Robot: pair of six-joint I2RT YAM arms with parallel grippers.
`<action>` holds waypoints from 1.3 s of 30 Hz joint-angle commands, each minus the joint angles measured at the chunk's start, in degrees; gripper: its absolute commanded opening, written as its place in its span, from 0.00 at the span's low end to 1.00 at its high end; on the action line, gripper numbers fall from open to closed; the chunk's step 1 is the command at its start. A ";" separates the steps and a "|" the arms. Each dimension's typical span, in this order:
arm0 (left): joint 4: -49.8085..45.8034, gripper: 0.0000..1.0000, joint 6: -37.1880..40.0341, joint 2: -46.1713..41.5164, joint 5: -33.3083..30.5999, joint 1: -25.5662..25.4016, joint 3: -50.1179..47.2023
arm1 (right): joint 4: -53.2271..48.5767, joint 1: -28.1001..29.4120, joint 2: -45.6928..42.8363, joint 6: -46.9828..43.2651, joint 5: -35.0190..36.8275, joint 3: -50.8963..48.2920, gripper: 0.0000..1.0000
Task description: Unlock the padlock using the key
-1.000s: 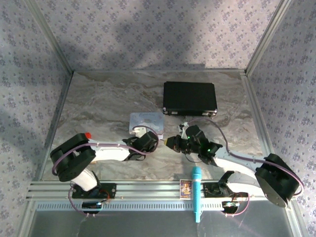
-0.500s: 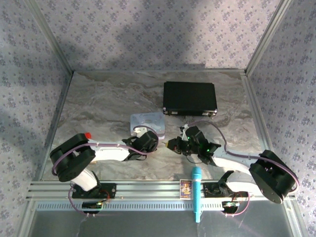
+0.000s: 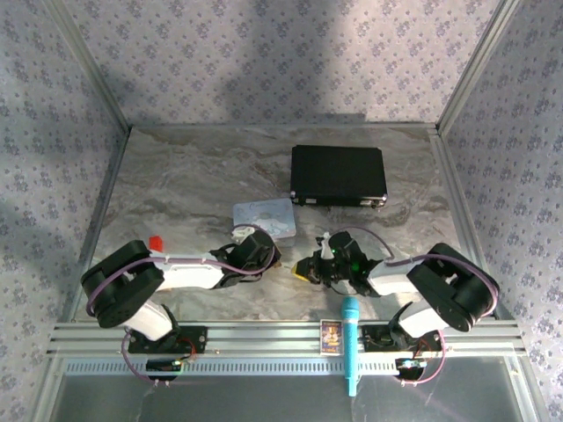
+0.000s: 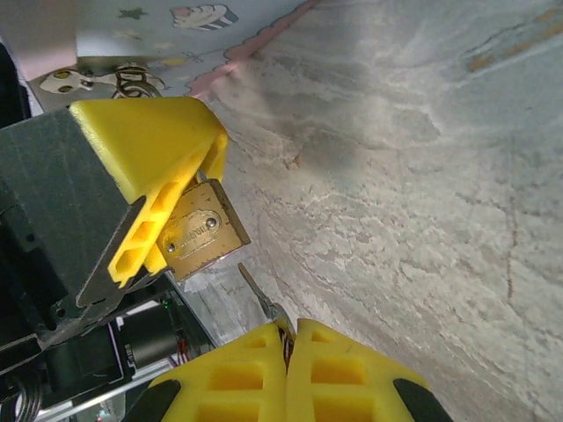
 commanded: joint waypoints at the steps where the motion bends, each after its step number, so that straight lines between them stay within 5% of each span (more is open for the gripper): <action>1: 2.64 0.00 -2.68 -2.52 -0.89 0.22 0.29 | 6.49 -0.10 0.78 2.26 -1.33 -1.48 0.00; 14: 2.85 0.00 -15.23 -3.86 -4.20 -0.03 -3.02 | 10.38 1.03 1.79 6.44 0.78 -0.75 0.00; 21: 4.68 0.00 -26.45 -4.71 -13.37 -3.02 -5.47 | 11.87 2.33 3.83 8.47 2.19 -0.02 0.00; 39: 7.98 0.00 -28.19 -2.51 -13.68 -3.71 -4.82 | 16.11 2.14 6.77 9.50 0.31 1.55 0.00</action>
